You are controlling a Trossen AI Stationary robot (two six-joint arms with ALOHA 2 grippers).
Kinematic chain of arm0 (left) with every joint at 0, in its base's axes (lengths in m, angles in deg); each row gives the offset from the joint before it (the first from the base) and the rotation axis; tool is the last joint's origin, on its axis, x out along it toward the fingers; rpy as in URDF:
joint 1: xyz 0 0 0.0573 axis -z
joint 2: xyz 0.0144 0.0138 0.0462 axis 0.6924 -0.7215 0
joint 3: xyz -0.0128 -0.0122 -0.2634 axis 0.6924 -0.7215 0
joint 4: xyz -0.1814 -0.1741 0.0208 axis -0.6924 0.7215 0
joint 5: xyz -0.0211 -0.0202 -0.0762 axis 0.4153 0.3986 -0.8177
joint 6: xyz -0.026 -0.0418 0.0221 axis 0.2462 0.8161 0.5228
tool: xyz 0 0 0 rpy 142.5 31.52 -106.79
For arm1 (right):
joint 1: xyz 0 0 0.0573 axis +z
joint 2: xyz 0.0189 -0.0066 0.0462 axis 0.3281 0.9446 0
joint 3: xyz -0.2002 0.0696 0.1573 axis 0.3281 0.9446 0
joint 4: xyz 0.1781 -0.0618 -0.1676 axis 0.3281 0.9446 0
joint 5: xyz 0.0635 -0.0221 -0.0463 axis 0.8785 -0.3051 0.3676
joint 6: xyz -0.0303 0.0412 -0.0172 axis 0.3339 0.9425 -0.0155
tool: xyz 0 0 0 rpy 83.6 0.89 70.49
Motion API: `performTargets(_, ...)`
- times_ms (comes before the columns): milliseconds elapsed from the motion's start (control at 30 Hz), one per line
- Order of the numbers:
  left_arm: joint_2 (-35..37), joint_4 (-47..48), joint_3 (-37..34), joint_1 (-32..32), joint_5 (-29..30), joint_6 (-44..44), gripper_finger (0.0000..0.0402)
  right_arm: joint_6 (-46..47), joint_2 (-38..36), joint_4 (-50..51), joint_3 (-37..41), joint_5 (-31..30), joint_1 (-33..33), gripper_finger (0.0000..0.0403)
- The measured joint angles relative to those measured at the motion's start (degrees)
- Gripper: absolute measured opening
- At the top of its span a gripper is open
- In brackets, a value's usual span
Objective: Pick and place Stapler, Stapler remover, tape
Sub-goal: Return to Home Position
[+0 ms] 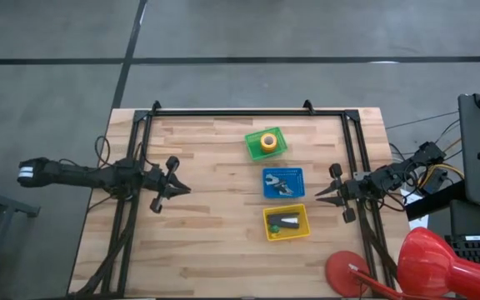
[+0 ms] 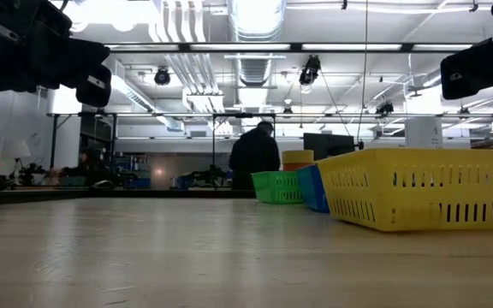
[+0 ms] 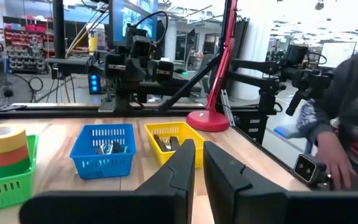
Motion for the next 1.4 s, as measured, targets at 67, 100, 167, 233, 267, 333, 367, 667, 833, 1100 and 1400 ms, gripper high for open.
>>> performTargets(67,0.00,0.00,0.00,0.00,0.00,0.01,0.0037,-0.09,0.00,0.01,0.00,0.00,0.00,0.0052)
performTargets(100,0.00,0.00,0.00,0.00,0.00,0.02,0.0037,-0.10,0.00,0.00,0.00,0.00,0.00,0.0052)
performTargets(167,0.00,0.00,0.00,0.00,0.00,0.02,0.0035,0.01,0.02,0.02,0.00,0.00,-0.02,0.0052)
performTargets(233,0.00,0.00,0.00,0.00,0.00,0.02,0.0033,-0.10,0.00,0.00,0.00,0.00,-0.01,0.0052)
performTargets(267,0.00,0.00,0.00,0.00,0.00,0.02,0.0032,-0.10,0.00,0.00,0.00,0.00,0.00,0.0052)
performTargets(333,-0.02,0.00,0.00,0.00,0.00,0.02,0.0032,-0.02,0.00,0.02,0.00,0.00,-0.02,0.0052)
performTargets(367,0.00,0.00,0.00,0.00,0.00,0.02,0.0032,-0.02,0.00,0.02,0.00,0.00,0.00,0.0052)
performTargets(667,-0.02,0.00,0.00,0.00,0.02,0.02,0.0034,0.01,0.00,0.00,0.00,0.00,0.00,0.0052)
performTargets(833,-0.02,0.00,0.00,0.00,0.02,0.02,0.0032,-0.02,0.00,0.00,0.00,0.00,-0.01,0.0052)
performTargets(1100,-0.02,0.00,0.00,0.00,0.02,0.02,0.0035,-0.01,0.00,0.01,0.00,0.00,0.00,0.0052)
performTargets(1400,-0.02,0.00,0.00,-0.02,0.02,0.02,0.0035,-0.04,0.00,0.01,0.00,0.00,0.00,0.0052)
